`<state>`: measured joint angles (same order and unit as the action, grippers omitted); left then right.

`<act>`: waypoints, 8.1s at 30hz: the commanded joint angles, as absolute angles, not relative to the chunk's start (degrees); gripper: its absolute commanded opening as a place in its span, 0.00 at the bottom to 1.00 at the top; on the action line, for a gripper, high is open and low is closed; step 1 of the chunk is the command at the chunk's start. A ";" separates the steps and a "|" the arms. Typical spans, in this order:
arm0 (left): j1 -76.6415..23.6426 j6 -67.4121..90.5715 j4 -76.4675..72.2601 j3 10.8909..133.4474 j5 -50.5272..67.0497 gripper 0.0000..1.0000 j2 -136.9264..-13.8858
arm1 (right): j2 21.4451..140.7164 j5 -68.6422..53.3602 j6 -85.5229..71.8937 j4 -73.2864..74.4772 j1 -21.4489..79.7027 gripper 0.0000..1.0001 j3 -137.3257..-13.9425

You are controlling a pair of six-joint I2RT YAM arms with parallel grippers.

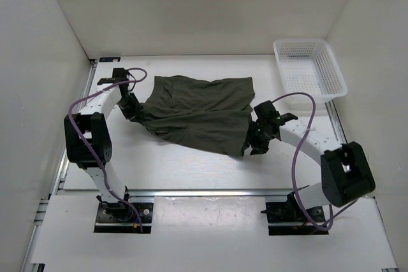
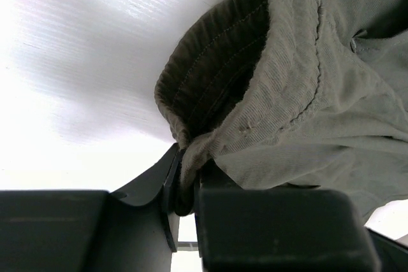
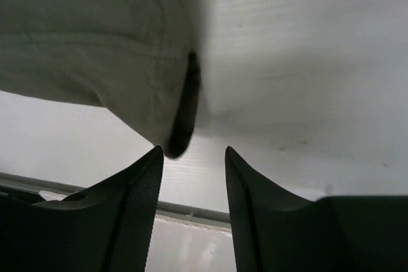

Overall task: Fold and stack the shorts
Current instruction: Flatten the shorts out, then fold the shorts

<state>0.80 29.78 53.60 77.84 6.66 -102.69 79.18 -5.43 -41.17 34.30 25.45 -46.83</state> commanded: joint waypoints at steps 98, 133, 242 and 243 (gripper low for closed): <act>8.44 32.17 47.90 63.54 12.47 0.10 -95.89 | 81.58 -19.44 -67.78 25.65 17.42 0.00 -36.72; 7.82 37.79 62.49 65.00 8.96 0.10 -75.48 | 58.26 7.90 -47.82 47.65 15.56 0.00 -53.75; -5.87 19.51 74.96 119.69 -27.33 0.10 -115.49 | 88.86 0.70 -34.37 39.02 19.34 0.61 -77.17; -6.85 19.51 75.75 120.75 -27.86 0.10 -115.49 | 88.86 0.70 -34.37 39.02 19.34 0.61 -77.17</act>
